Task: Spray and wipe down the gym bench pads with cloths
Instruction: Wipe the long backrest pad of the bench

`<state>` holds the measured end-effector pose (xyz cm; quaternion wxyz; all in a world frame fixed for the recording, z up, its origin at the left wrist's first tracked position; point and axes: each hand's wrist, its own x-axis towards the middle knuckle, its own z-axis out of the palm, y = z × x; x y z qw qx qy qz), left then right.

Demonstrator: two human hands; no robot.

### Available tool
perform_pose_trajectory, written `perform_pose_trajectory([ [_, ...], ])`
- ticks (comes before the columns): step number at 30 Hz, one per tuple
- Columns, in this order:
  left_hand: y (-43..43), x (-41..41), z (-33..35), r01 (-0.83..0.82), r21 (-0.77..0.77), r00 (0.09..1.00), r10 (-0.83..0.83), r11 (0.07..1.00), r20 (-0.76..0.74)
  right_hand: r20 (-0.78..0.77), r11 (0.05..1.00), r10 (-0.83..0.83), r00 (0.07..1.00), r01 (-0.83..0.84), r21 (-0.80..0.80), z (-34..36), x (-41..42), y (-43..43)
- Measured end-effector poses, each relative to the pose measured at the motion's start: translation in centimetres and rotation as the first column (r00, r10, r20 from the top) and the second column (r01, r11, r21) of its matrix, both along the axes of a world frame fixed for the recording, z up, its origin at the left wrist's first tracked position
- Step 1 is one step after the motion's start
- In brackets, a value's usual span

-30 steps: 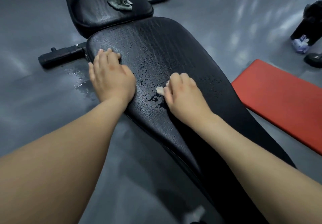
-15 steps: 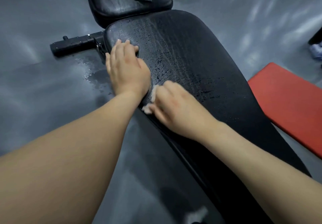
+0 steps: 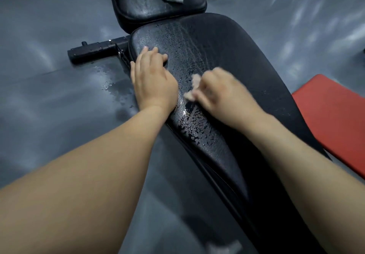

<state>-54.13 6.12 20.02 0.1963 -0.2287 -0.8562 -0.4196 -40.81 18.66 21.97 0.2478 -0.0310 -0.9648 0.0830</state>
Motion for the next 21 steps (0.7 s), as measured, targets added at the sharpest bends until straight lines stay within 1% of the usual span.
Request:
perform_pose_trajectory([
  [1,0.0,0.1,0.1,0.002,-0.006,1.000,-0.002,1.000,0.001,0.011,0.986,-0.165,0.986,0.165,-0.034,0.3,-0.5,1.5],
  [2,-0.1,0.1,0.1,0.001,-0.008,1.000,-0.001,1.000,0.002,0.042,0.949,-0.305,0.951,0.308,-0.063,0.4,-0.9,2.5],
  [3,-0.1,0.1,0.1,0.000,-0.009,1.000,0.000,1.000,0.001,0.070,0.918,-0.383,0.921,0.388,-0.082,0.4,-1.0,2.9],
  [4,-0.1,0.1,0.2,0.001,-0.010,1.000,-0.001,1.000,-0.002,0.083,0.917,-0.384,0.920,0.390,-0.085,0.4,-0.6,2.6],
  [5,-0.1,0.1,0.2,0.000,-0.013,1.000,0.000,1.000,-0.005,0.085,0.942,-0.320,0.944,0.327,-0.077,0.4,0.0,1.9],
  [7,-0.1,0.1,0.1,-0.006,-0.018,1.000,0.005,1.000,-0.022,0.087,0.993,-0.092,0.992,0.098,-0.064,0.3,1.9,-0.4],
  [8,-0.1,0.2,0.1,-0.005,-0.019,1.000,0.004,1.000,-0.029,0.101,0.998,0.028,0.994,-0.022,-0.059,0.4,3.0,-1.5],
  [10,-0.2,0.3,0.2,-0.005,-0.030,1.000,0.004,1.000,-0.025,0.162,0.972,0.237,0.958,-0.233,-0.038,0.4,4.9,-2.3],
  [11,-0.2,0.4,0.3,-0.008,-0.041,1.000,0.007,0.999,-0.021,0.187,0.954,0.297,0.936,-0.299,-0.015,0.4,5.5,-1.8],
  [12,-0.3,0.4,0.3,-0.013,-0.049,1.000,0.012,0.999,-0.011,0.197,0.948,0.308,0.931,-0.317,0.014,0.2,5.7,-1.0],
  [13,-0.3,0.4,0.5,-0.016,-0.061,1.000,0.016,0.998,-0.006,0.178,0.962,0.259,0.949,-0.270,0.040,0.0,5.8,0.2],
  [15,-0.3,0.5,0.6,-0.019,-0.089,1.000,0.019,0.996,-0.002,0.076,0.999,0.035,0.996,-0.037,0.033,-0.4,5.7,2.9],
  [16,-0.3,0.7,0.7,-0.019,-0.108,1.000,0.019,0.994,-0.002,0.051,0.996,-0.094,0.994,0.094,-0.001,-0.6,5.7,3.9],
  [17,-0.3,0.8,0.8,-0.020,-0.125,1.000,0.020,0.992,-0.003,0.051,0.984,-0.173,0.984,0.175,-0.032,-0.9,5.7,4.6],
  [18,-0.3,1.0,0.9,-0.018,-0.149,1.000,0.019,0.989,0.000,0.056,0.980,-0.191,0.980,0.194,-0.045,-1.2,6.0,4.5],
  [19,-0.2,1.1,1.1,-0.021,-0.173,1.000,0.023,0.985,0.008,0.057,0.986,-0.160,0.986,0.162,-0.033,-1.3,6.1,4.0],
  [21,0.0,1.5,1.6,-0.021,-0.236,0.999,0.030,0.972,0.035,0.066,1.000,-0.014,0.998,0.015,-0.015,-1.3,7.7,1.7],
])
